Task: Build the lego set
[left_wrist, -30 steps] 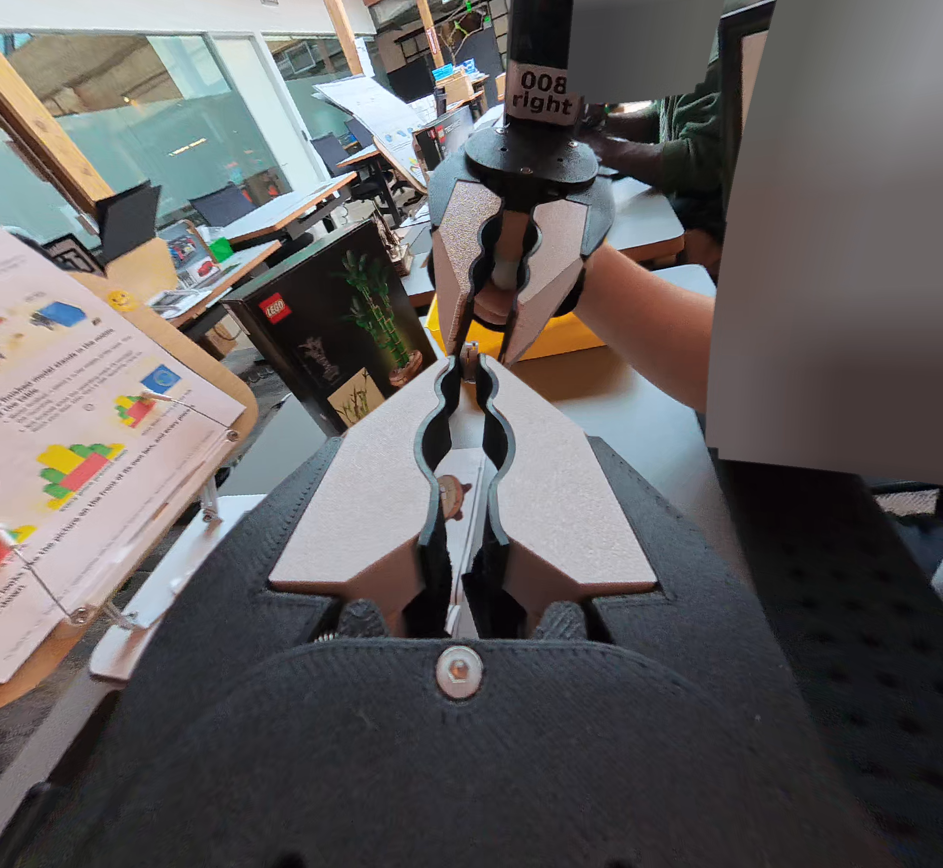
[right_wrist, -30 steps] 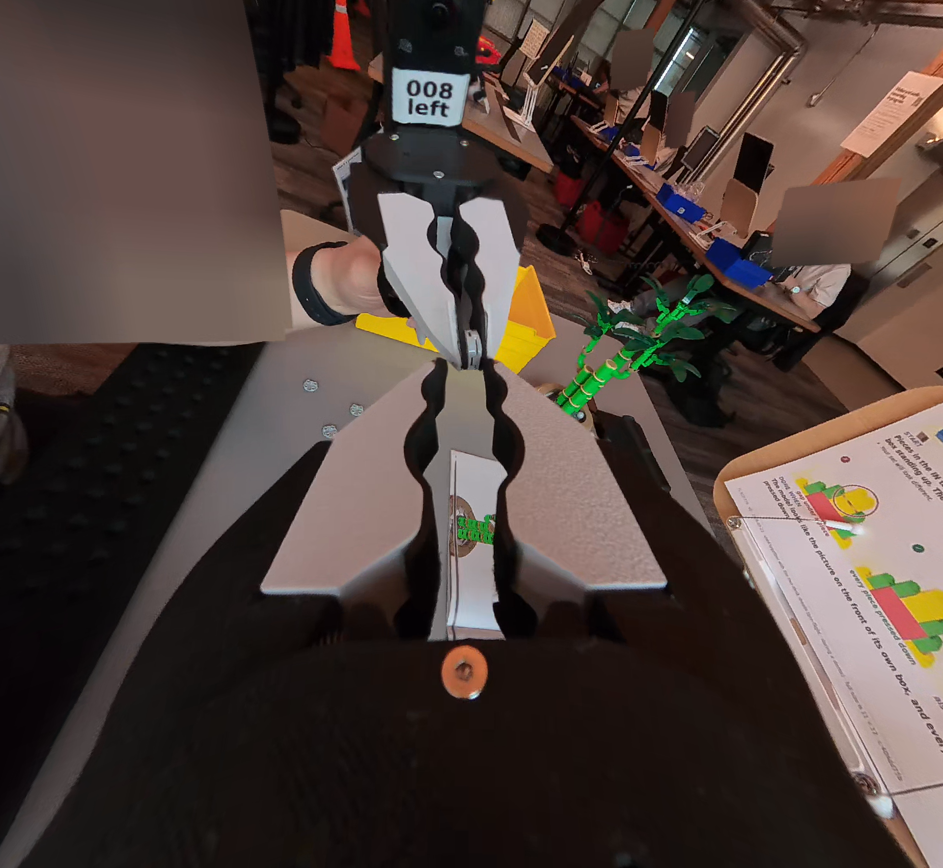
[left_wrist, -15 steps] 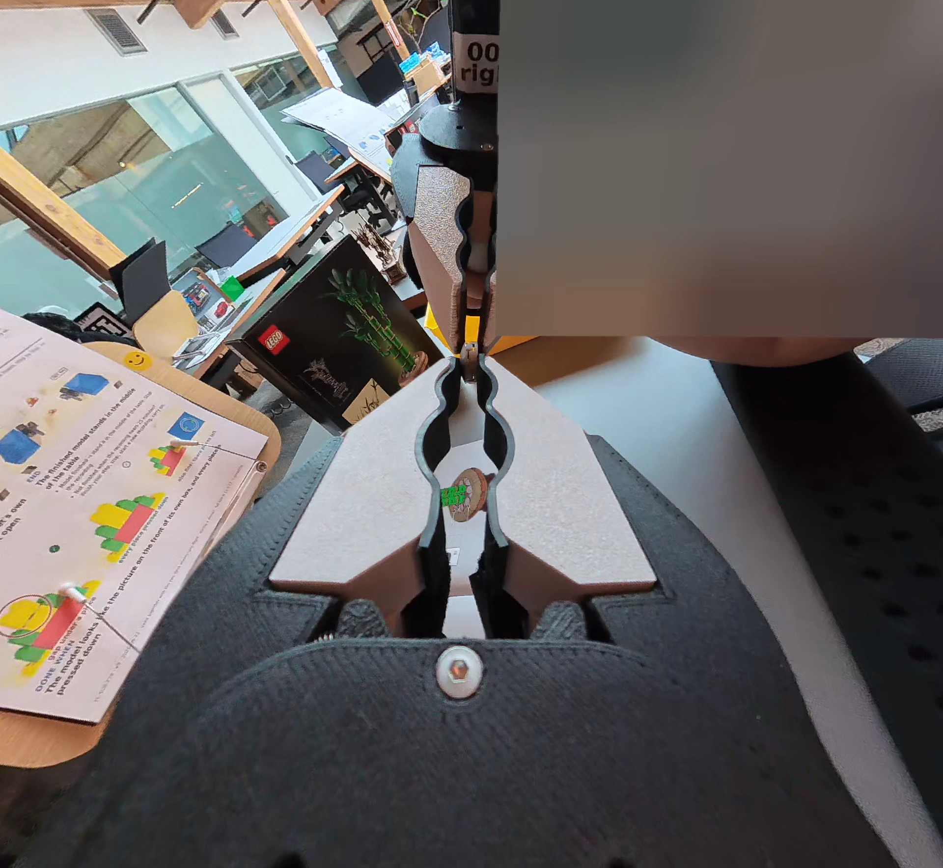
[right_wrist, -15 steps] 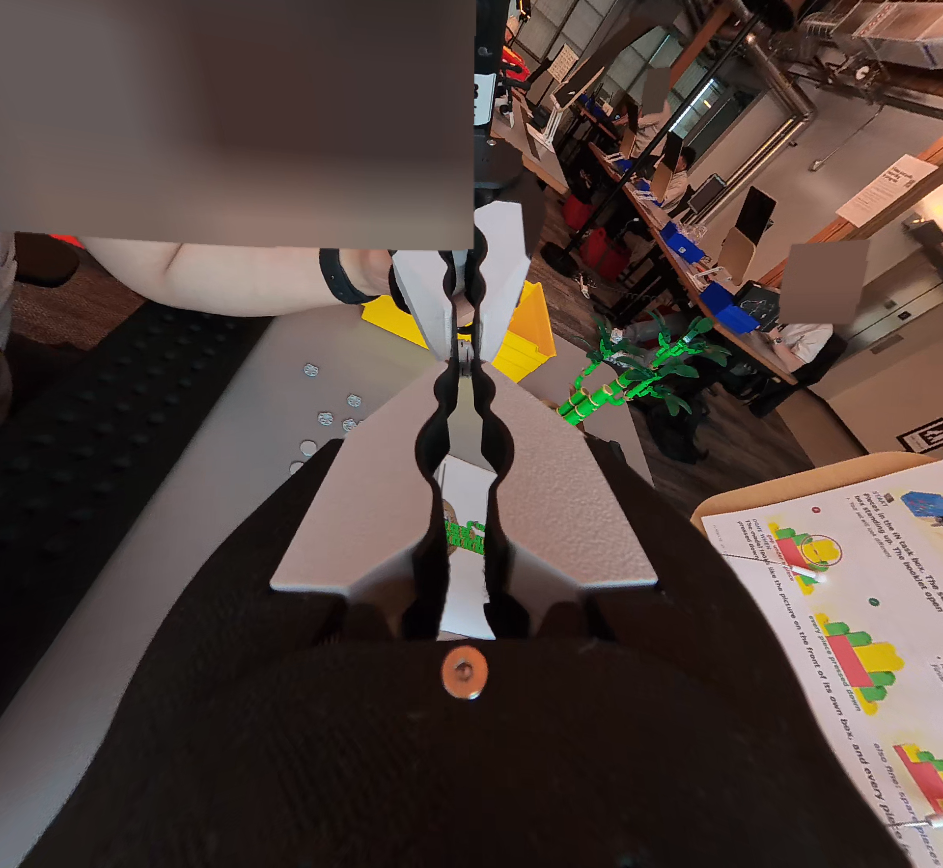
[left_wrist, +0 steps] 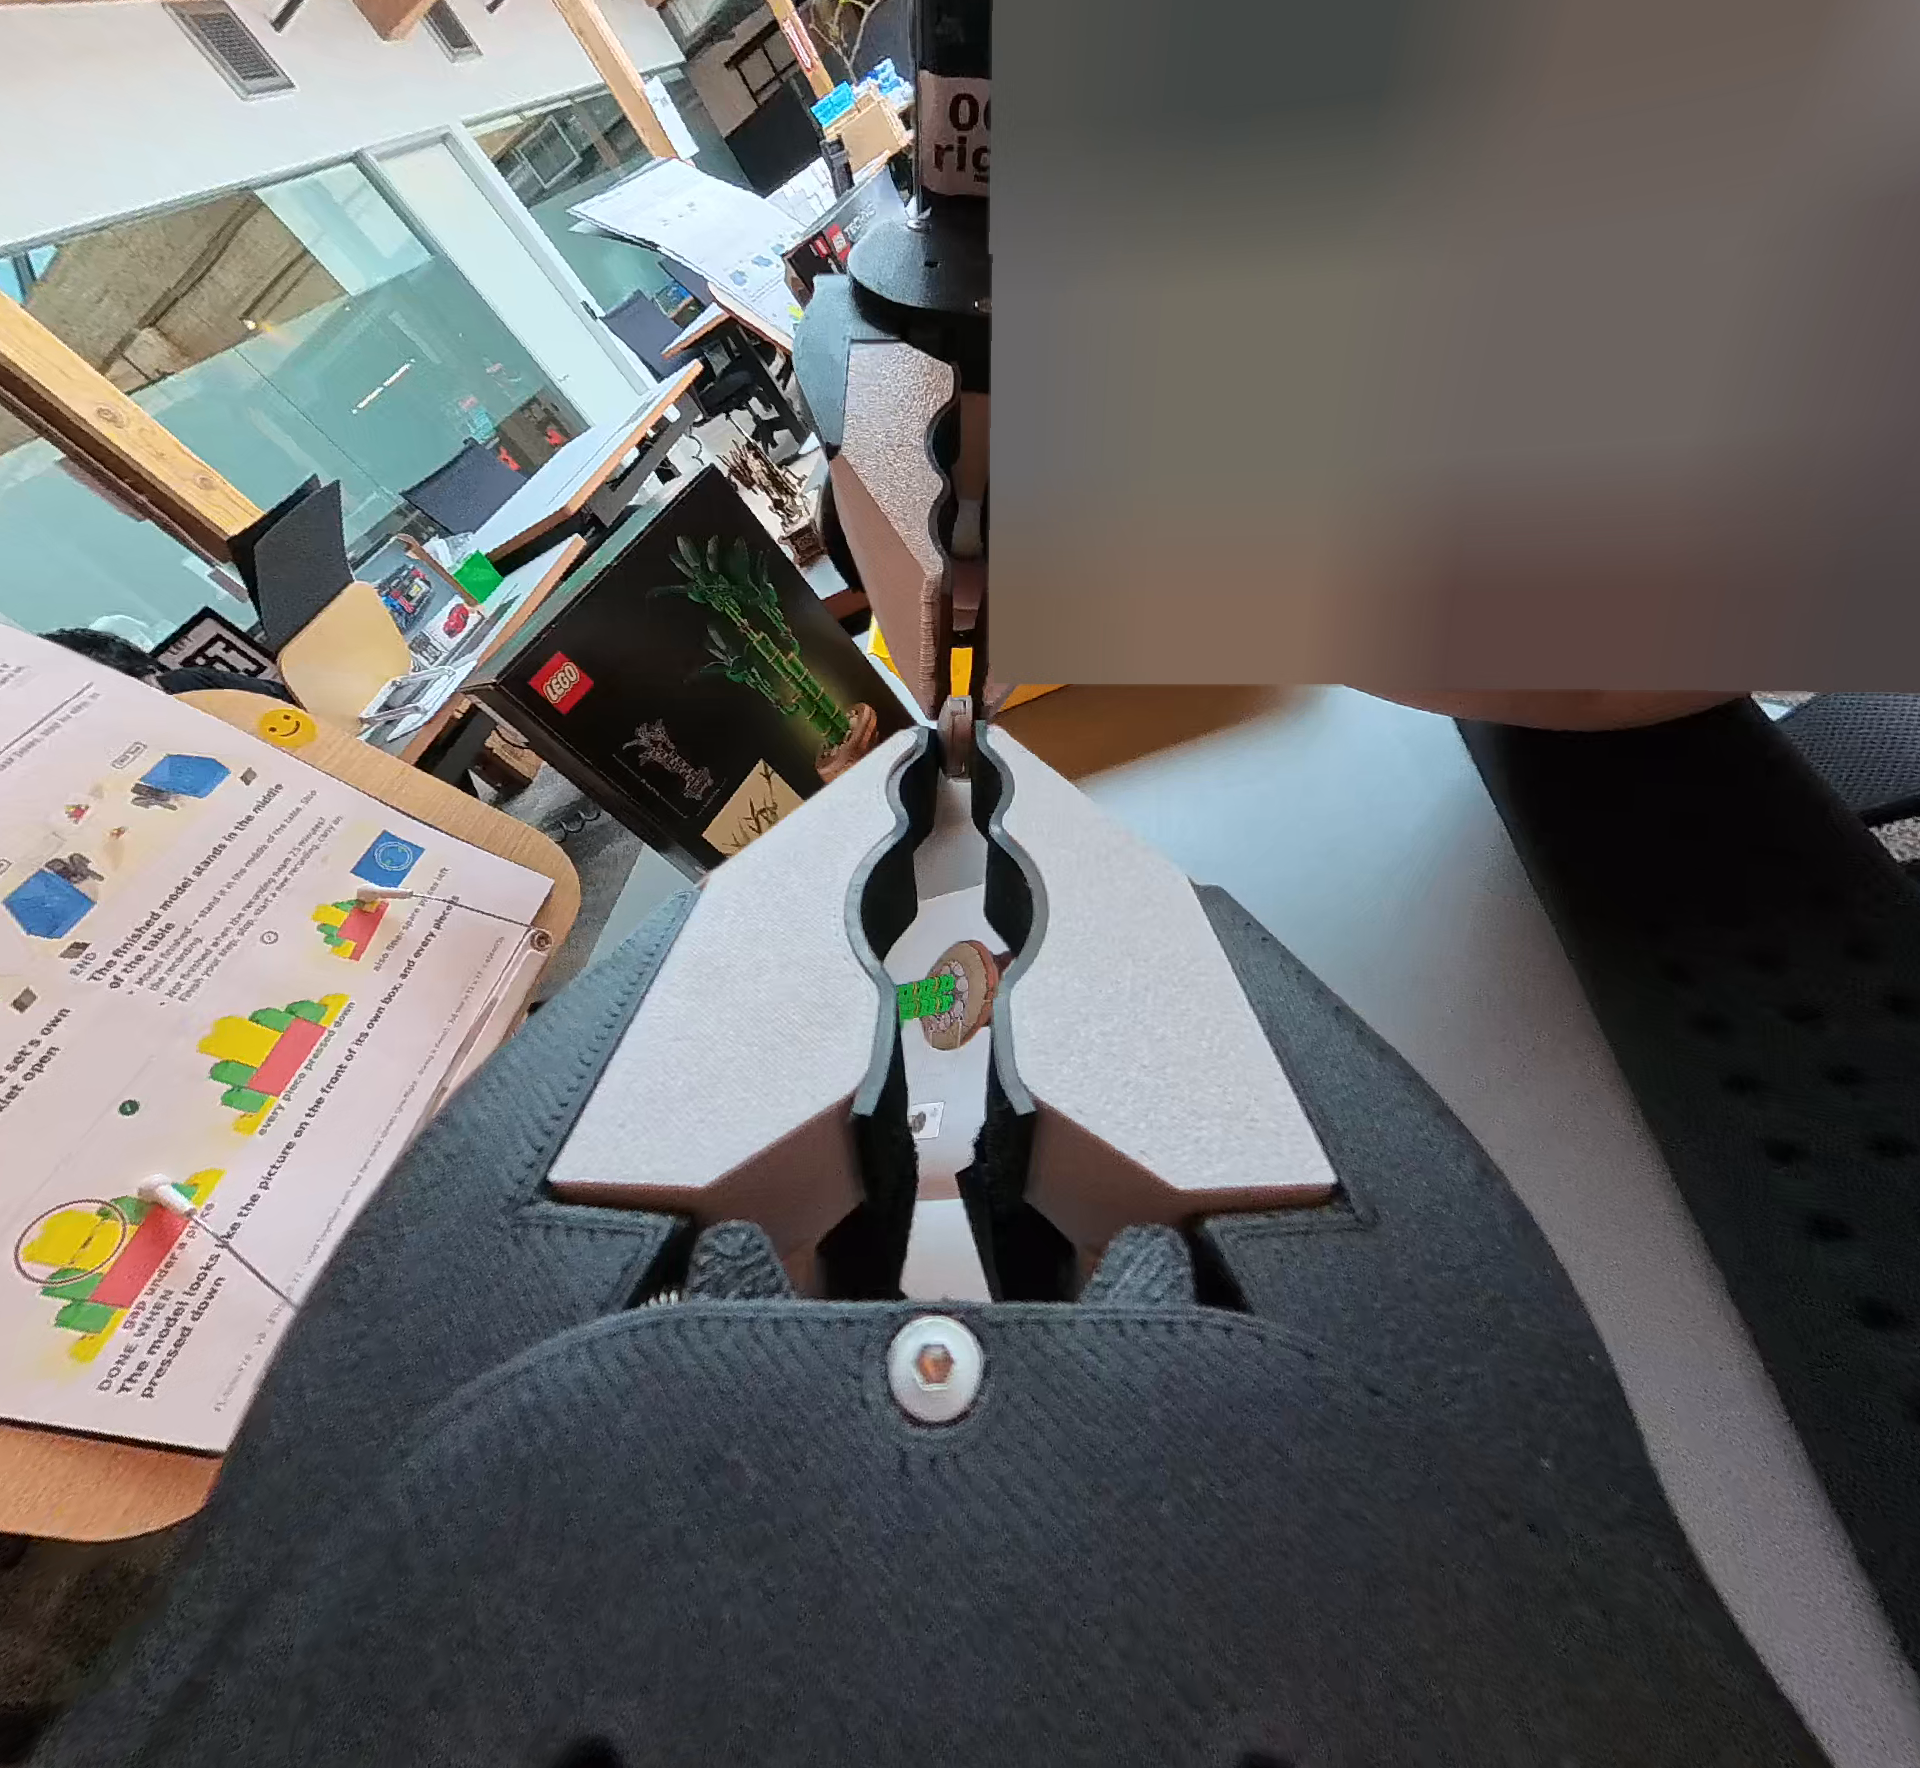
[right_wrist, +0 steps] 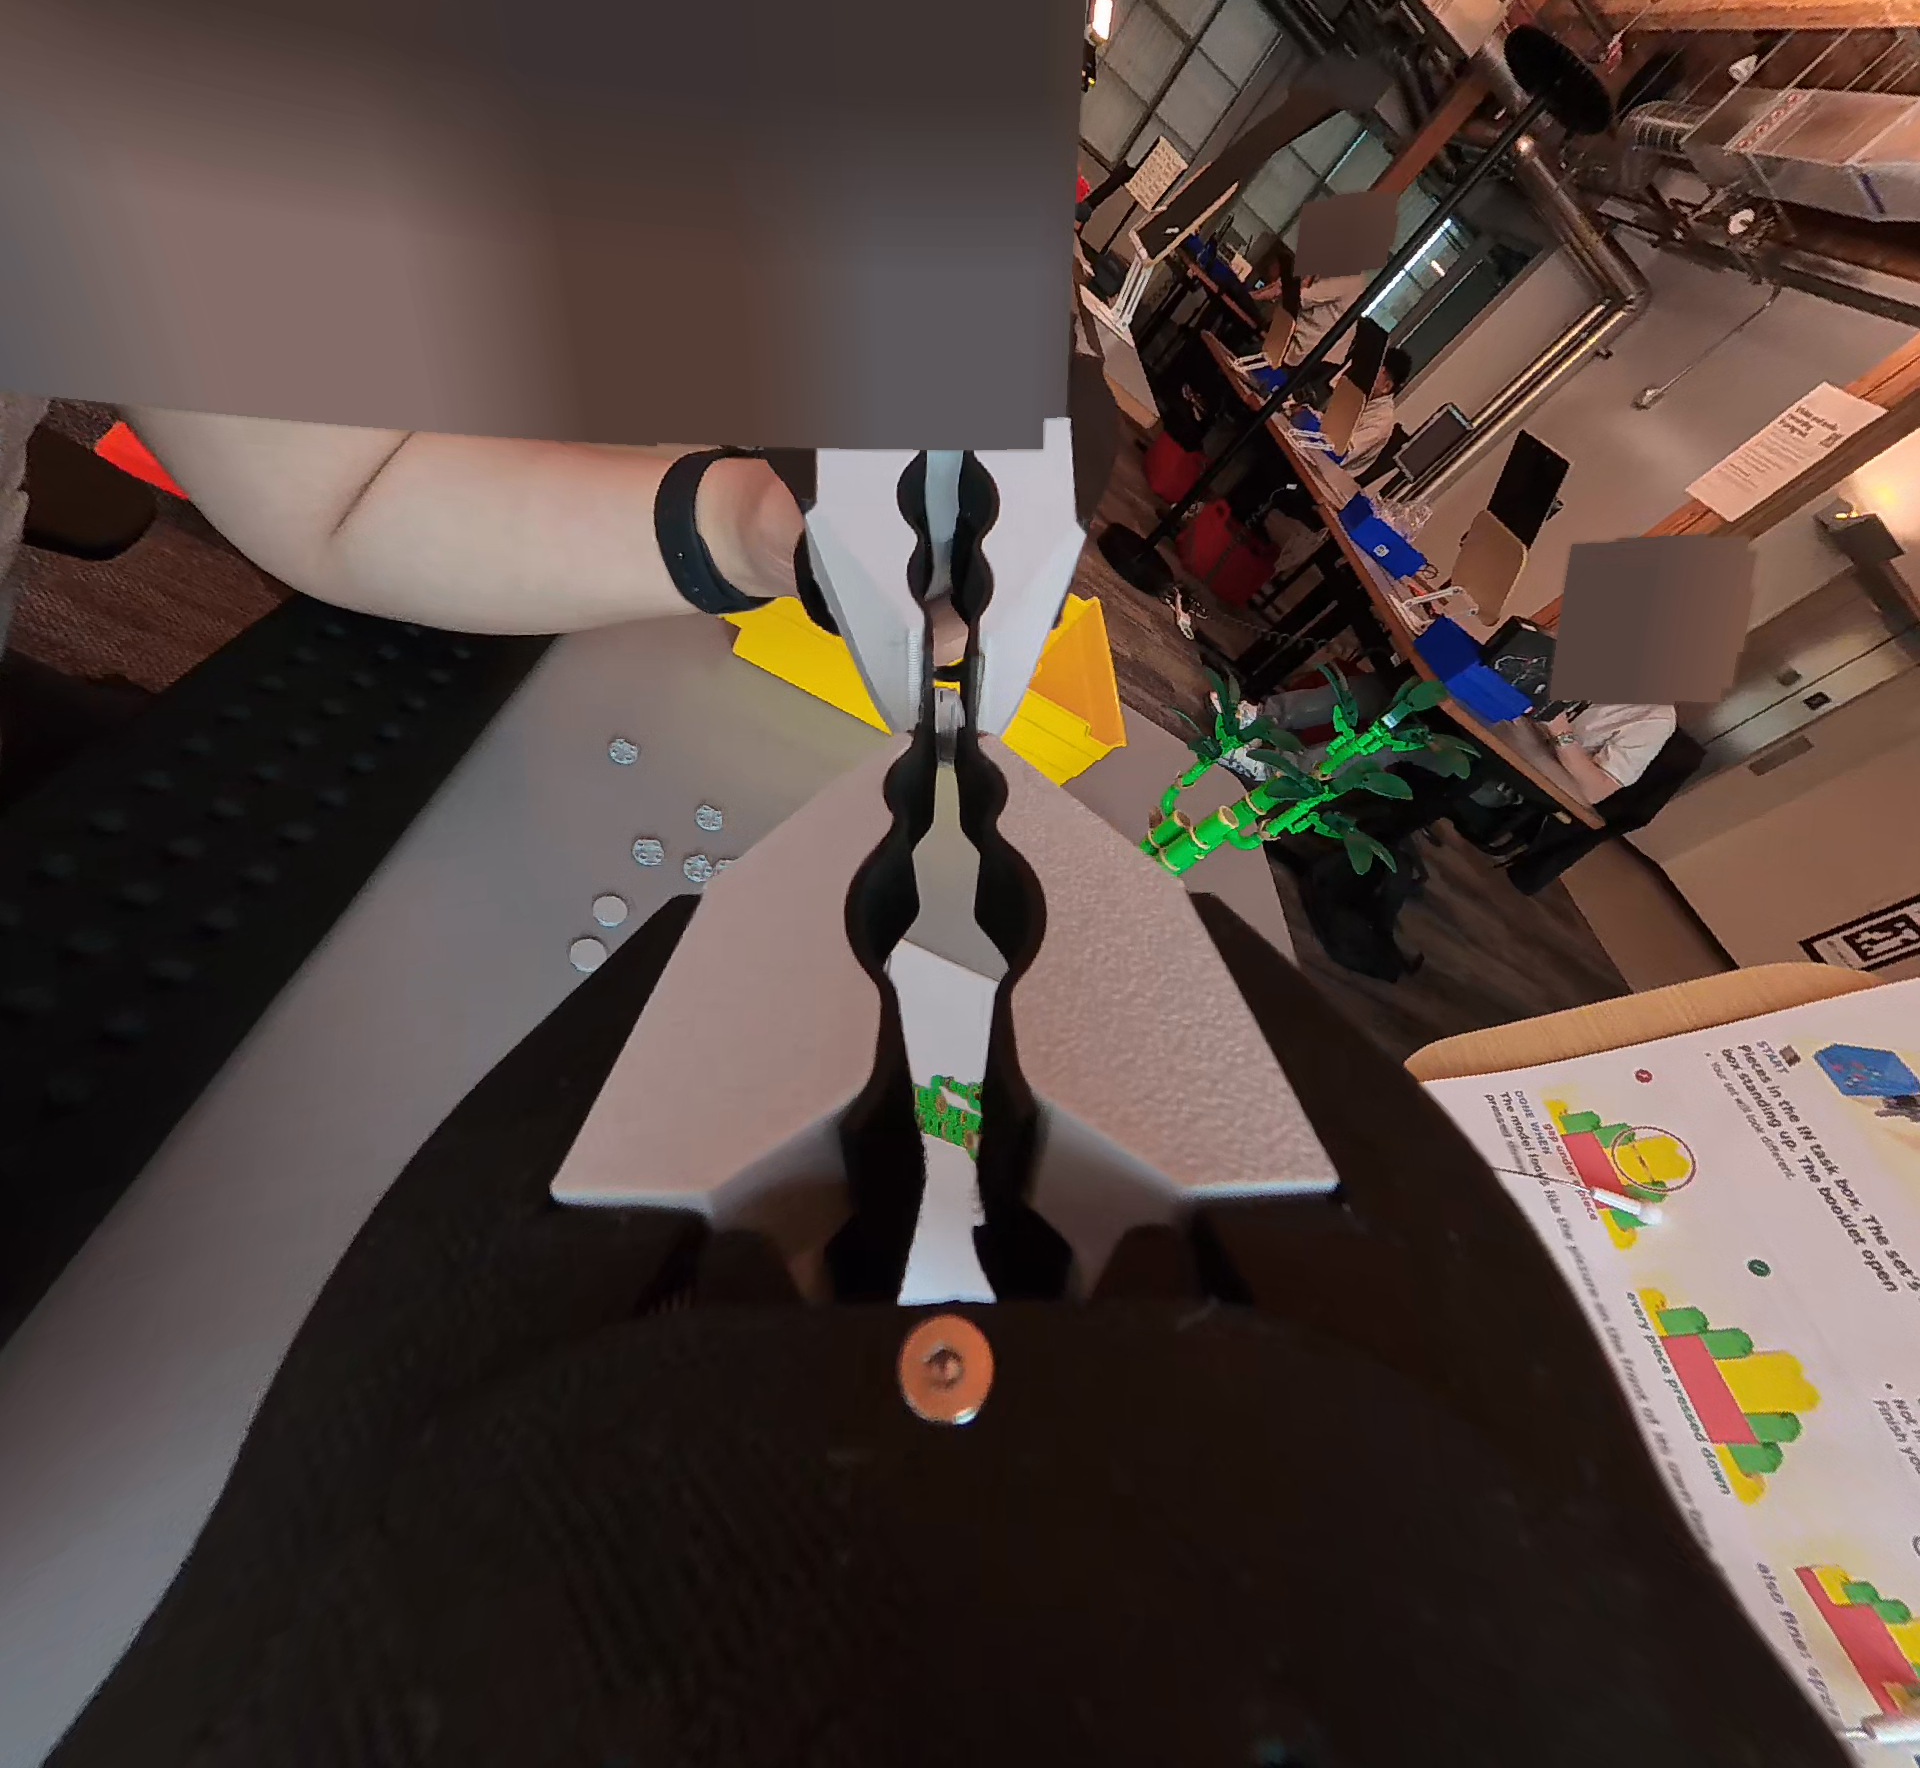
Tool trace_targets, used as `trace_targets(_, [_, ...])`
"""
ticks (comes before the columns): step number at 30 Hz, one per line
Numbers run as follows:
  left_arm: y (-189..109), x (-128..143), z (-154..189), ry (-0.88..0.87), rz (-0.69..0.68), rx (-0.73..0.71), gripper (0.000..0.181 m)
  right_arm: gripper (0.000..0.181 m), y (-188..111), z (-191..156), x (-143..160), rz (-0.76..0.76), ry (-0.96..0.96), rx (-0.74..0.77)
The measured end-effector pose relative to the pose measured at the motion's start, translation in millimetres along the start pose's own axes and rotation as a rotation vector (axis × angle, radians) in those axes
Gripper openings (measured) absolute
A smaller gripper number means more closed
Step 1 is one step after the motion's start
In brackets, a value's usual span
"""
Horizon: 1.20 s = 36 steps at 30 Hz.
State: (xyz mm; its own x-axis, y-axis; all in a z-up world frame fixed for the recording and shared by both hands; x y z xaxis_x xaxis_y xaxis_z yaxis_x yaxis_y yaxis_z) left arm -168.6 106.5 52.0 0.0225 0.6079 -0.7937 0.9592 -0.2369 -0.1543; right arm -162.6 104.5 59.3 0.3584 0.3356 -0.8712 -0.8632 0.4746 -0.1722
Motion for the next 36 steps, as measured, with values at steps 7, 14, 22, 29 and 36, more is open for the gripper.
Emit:
trace_targets(7, [0.2,-0.8,-4.3,0.013,0.024,-0.110,0.004,0.003,-1.4,3.8,-1.3,0.040,0.003,0.010])
trace_targets(14, [-1.8,3.1,-4.7,-0.090,0.018,-0.075,0.004,0.004,-1.6,6.0,1.0,0.037,0.037,0.006])
trace_targets(22, [-8.9,1.3,-6.6,-0.096,0.035,-0.077,0.019,0.004,-11.4,6.8,-8.3,0.108,0.048,-0.003])
trace_targets(29, [-9.2,-15.4,-1.4,-0.055,0.111,-0.084,0.012,0.004,-12.3,1.7,-13.9,0.164,0.040,-0.041])
trace_targets(36, [-8.9,-19.0,1.1,-0.024,0.117,-0.091,0.009,0.004,-13.2,0.1,-16.2,0.175,0.031,-0.046])
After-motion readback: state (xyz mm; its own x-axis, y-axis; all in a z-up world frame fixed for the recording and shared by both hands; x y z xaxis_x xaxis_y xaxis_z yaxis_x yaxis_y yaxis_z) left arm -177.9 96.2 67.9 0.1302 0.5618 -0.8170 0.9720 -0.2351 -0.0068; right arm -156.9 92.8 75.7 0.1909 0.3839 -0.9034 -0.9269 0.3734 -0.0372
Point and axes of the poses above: each gripper's, where its closed fingertips meet, y out along the fingers, x out of its underside, z = x × y across the jaws, the point moved 1 cm from there along -y, back along the fingers, and after that the axes turned 7 degrees about y, right-handed, at the moved point
